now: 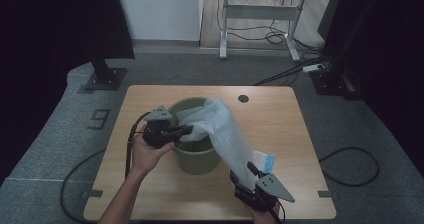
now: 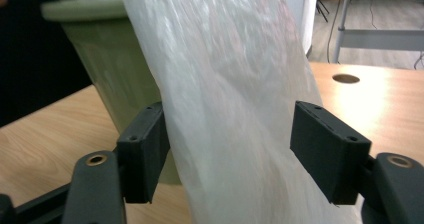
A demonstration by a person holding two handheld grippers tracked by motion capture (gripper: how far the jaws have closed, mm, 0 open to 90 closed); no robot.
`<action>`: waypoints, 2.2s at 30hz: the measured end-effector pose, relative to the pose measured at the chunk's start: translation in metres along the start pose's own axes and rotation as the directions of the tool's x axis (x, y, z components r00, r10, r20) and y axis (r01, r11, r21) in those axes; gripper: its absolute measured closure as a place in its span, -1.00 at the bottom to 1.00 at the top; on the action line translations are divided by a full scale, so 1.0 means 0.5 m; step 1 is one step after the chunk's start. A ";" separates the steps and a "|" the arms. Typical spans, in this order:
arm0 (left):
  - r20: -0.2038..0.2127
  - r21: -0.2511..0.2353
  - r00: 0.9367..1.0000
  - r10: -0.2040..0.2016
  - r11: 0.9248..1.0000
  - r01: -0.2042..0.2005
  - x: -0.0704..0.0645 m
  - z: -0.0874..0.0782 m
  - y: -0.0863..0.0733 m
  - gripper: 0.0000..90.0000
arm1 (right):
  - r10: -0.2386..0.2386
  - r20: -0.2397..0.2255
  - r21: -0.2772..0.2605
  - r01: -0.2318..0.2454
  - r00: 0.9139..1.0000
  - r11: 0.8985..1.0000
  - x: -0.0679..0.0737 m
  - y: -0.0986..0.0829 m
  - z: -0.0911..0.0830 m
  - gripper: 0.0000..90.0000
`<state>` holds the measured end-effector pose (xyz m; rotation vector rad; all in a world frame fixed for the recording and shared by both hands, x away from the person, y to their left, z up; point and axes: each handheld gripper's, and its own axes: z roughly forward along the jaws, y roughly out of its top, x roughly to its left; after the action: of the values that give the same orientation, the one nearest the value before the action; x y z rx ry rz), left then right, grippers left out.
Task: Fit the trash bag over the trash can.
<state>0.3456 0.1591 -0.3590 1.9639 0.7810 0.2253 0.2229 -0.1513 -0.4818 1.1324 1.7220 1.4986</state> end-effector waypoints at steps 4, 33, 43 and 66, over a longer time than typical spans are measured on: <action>0.007 -0.004 1.000 -0.008 1.000 0.008 0.004 -0.002 -0.001 0.98 | 0.010 0.030 -0.002 -0.010 1.000 1.000 -0.006 -0.010 -0.002 -0.11; -0.066 -0.083 0.984 0.163 0.982 -0.168 -0.077 -0.036 0.038 -0.37 | -0.132 0.097 -0.245 0.153 0.986 0.957 -0.029 0.201 -0.018 0.97; -0.003 -0.054 0.981 0.196 0.979 -0.196 -0.098 -0.010 0.037 -0.32 | -0.191 0.029 -0.202 0.193 0.981 0.960 0.005 0.241 0.022 0.97; -0.040 -0.115 0.993 0.115 0.986 -0.119 -0.096 0.001 0.017 0.14 | -0.168 -0.052 -0.187 0.155 0.984 0.970 0.026 0.264 0.068 0.97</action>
<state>0.3123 0.1271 -0.3442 1.9001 0.6592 0.3671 0.2751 -0.1228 -0.3582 0.8362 1.6405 1.5717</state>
